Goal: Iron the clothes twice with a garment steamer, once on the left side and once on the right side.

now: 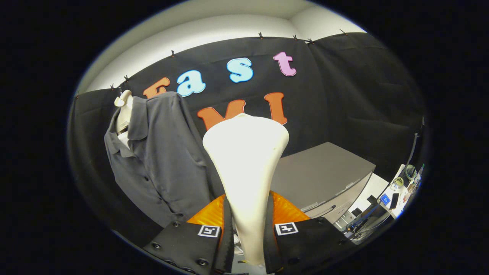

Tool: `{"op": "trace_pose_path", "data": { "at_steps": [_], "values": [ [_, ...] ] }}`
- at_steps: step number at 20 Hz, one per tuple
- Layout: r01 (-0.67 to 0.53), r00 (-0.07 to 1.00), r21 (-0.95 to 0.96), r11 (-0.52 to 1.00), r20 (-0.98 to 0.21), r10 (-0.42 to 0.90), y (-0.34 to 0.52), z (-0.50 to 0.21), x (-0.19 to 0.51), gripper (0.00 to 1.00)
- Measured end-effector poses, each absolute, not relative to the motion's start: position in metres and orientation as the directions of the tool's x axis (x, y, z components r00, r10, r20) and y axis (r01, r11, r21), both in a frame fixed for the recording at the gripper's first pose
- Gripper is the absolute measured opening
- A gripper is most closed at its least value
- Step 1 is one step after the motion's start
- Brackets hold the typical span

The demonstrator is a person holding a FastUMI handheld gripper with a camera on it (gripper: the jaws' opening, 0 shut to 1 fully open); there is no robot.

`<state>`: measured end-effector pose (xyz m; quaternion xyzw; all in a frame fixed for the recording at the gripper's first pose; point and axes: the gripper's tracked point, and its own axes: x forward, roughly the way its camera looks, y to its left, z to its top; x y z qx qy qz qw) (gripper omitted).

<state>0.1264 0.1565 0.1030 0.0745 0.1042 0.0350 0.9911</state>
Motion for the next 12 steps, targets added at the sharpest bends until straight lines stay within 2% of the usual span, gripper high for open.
{"op": "trace_pose_path", "data": {
  "at_steps": [6, 12],
  "values": [
    [-0.145, 0.974, 0.118, 0.982, -0.16, 0.162, 0.253, 0.123, 0.116, 0.39],
    [-0.206, 0.952, 0.083, 0.975, -0.211, 0.22, 0.339, 0.101, 0.15, 0.39]
  ]
}}
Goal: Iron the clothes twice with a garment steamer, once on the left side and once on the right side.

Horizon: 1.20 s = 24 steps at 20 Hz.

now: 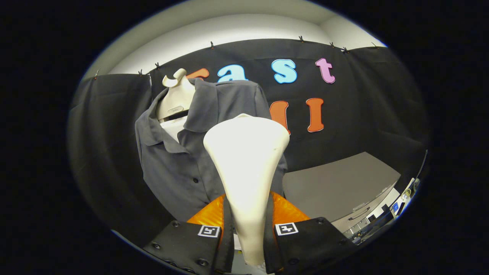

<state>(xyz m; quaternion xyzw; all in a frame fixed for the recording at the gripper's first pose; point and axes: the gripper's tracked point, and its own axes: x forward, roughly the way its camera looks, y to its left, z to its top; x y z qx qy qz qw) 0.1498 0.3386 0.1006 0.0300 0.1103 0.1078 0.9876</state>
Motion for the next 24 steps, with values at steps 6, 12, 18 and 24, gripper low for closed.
{"op": "trace_pose_path", "data": {
  "at_steps": [6, 12, 18, 24],
  "values": [
    [-0.175, 0.95, 0.059, 0.983, -0.253, 0.184, 0.363, 0.082, 0.186, 0.39],
    [-0.164, 0.94, 0.052, 0.985, -0.294, 0.172, 0.371, 0.061, 0.214, 0.39],
    [-0.16, 0.917, 0.053, 0.986, -0.361, 0.168, 0.367, 0.004, 0.219, 0.39],
    [-0.17, 0.886, 0.054, 0.984, -0.429, 0.176, 0.37, -0.054, 0.218, 0.39]
  ]
}}
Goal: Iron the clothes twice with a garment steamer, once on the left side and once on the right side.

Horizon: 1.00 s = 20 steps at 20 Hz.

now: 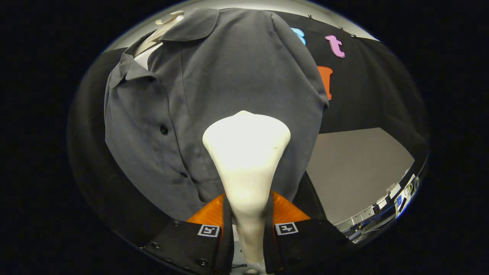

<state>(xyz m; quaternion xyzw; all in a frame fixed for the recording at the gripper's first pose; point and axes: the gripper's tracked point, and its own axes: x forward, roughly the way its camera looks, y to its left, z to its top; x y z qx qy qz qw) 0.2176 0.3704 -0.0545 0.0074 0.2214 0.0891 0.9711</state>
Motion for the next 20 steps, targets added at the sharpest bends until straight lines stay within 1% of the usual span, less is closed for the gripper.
{"op": "trace_pose_path", "data": {
  "at_steps": [11, 20],
  "values": [
    [-0.175, 0.841, 0.063, 0.982, -0.51, 0.183, 0.374, -0.122, 0.218, 0.39],
    [-0.172, 0.775, 0.071, 0.983, -0.606, 0.179, 0.372, -0.199, 0.207, 0.39]
  ]
}}
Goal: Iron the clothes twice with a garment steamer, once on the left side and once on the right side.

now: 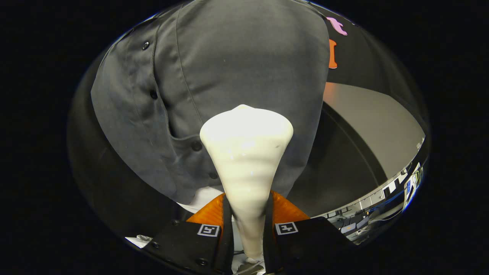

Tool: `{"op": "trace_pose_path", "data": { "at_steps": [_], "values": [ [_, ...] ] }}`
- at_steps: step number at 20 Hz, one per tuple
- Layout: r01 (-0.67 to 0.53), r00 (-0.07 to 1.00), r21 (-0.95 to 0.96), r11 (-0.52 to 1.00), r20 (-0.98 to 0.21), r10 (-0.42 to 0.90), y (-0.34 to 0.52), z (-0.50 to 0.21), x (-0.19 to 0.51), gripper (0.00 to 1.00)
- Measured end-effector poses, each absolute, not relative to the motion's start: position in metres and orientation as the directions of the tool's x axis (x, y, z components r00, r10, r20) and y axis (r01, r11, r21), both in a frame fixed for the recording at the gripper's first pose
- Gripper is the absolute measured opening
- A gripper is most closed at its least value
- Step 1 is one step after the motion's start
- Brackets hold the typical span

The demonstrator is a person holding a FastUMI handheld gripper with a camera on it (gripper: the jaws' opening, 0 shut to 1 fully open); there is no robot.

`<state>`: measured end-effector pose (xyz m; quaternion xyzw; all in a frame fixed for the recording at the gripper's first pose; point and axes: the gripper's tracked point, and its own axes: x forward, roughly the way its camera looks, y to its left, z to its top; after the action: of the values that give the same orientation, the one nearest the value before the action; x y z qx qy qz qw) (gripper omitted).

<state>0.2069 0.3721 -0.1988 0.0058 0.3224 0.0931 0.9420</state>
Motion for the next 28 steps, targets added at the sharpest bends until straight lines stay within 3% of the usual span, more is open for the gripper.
{"op": "trace_pose_path", "data": {
  "at_steps": [10, 15, 28],
  "values": [
    [-0.176, 0.714, 0.063, 0.982, -0.678, 0.172, 0.37, -0.255, 0.189, 0.39],
    [-0.158, 0.701, 0.082, 0.984, -0.692, 0.17, 0.367, -0.245, 0.177, 0.39],
    [-0.212, 0.836, 0.083, 0.974, -0.5, 0.225, 0.427, -0.077, 0.131, 0.39]
  ]
}}
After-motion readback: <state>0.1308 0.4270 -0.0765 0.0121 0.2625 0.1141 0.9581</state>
